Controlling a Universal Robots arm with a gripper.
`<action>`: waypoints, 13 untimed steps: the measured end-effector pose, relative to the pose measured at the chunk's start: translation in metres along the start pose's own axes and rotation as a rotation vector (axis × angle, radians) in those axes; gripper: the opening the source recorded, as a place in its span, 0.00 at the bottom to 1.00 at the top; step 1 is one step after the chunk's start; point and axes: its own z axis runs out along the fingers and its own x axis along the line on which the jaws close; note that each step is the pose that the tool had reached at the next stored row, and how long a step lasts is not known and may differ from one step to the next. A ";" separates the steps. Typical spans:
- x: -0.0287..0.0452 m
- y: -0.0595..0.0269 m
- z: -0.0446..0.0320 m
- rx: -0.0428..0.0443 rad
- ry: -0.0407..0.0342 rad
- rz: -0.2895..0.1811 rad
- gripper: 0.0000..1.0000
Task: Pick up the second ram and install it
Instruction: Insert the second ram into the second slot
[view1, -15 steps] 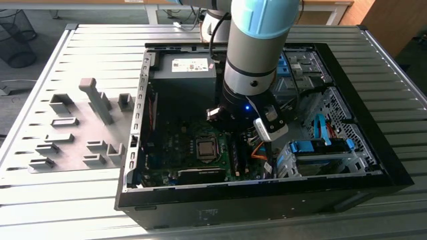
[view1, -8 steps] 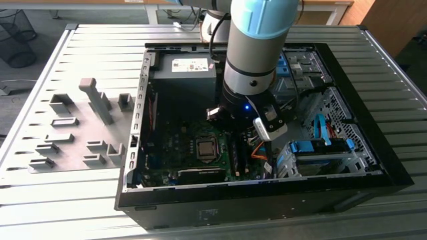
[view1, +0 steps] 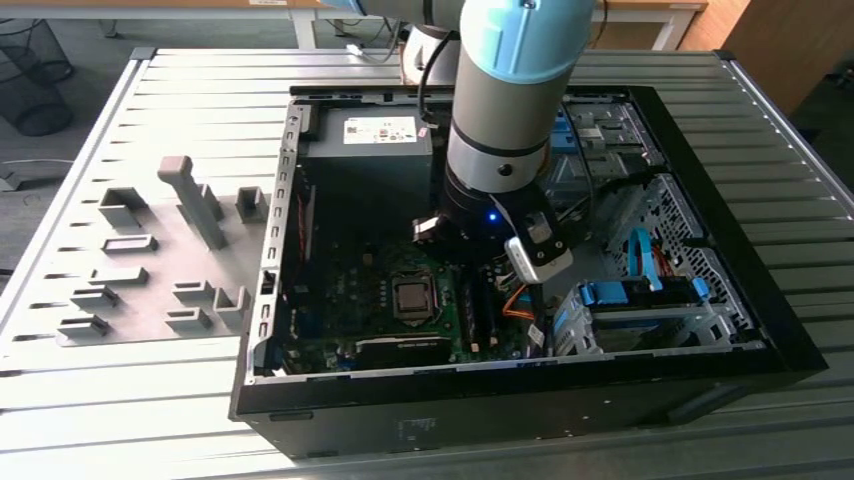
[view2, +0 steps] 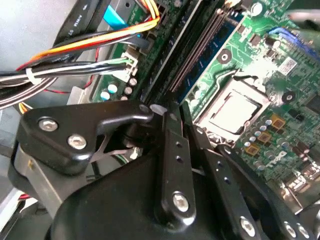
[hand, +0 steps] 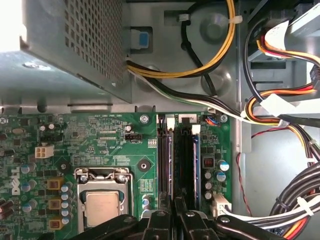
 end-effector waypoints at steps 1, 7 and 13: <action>0.0000 0.0000 0.0000 0.0001 0.0000 0.000 0.14; 0.0000 0.0000 0.0001 0.0001 0.0000 0.000 0.14; -0.0003 0.0000 0.0001 0.0002 0.0000 0.000 0.14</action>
